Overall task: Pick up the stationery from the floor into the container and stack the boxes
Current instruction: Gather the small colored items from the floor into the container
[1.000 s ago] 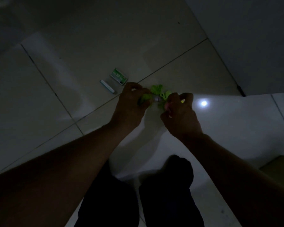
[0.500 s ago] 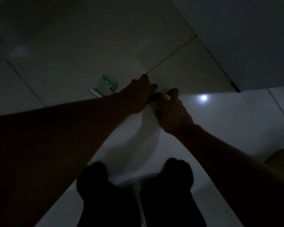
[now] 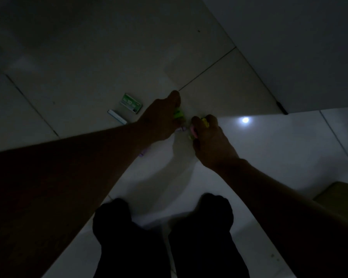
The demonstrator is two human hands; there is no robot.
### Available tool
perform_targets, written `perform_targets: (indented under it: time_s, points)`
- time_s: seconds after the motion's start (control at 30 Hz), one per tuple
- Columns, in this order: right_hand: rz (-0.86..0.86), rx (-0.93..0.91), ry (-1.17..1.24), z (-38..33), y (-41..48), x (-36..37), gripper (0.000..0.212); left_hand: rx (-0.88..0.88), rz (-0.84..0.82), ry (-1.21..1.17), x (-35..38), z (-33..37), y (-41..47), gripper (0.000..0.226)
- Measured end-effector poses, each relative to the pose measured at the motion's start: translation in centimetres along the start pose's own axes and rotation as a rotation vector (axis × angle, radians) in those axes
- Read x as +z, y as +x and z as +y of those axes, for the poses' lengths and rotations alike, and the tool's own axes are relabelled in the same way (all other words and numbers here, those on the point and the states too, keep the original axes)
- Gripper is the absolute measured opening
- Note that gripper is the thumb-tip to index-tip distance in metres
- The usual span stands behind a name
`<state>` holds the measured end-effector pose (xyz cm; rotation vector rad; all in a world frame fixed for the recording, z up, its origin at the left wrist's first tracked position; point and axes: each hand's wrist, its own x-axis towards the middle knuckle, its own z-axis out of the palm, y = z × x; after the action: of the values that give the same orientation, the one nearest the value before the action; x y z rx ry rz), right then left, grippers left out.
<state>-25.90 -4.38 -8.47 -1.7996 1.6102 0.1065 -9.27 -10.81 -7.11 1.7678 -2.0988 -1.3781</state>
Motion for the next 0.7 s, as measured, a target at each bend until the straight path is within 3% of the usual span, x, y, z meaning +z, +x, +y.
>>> perform_targets:
  time_s: [0.17,0.47,0.7]
  points:
    - [0.004,0.061,0.071,0.1,-0.8,-0.4,0.053,-0.156,0.104,-0.215,-0.9,0.2,-1.3,0.039]
    - [0.126,0.191,0.401,-4.5,-3.1,-5.4,0.012,-0.364,0.165,-0.512,-5.0,3.4,-7.2,0.03]
    - [0.159,0.116,0.593,-11.6,-6.7,-14.2,0.024,-0.377,0.205,-0.618,-12.5,9.6,-12.5,0.031]
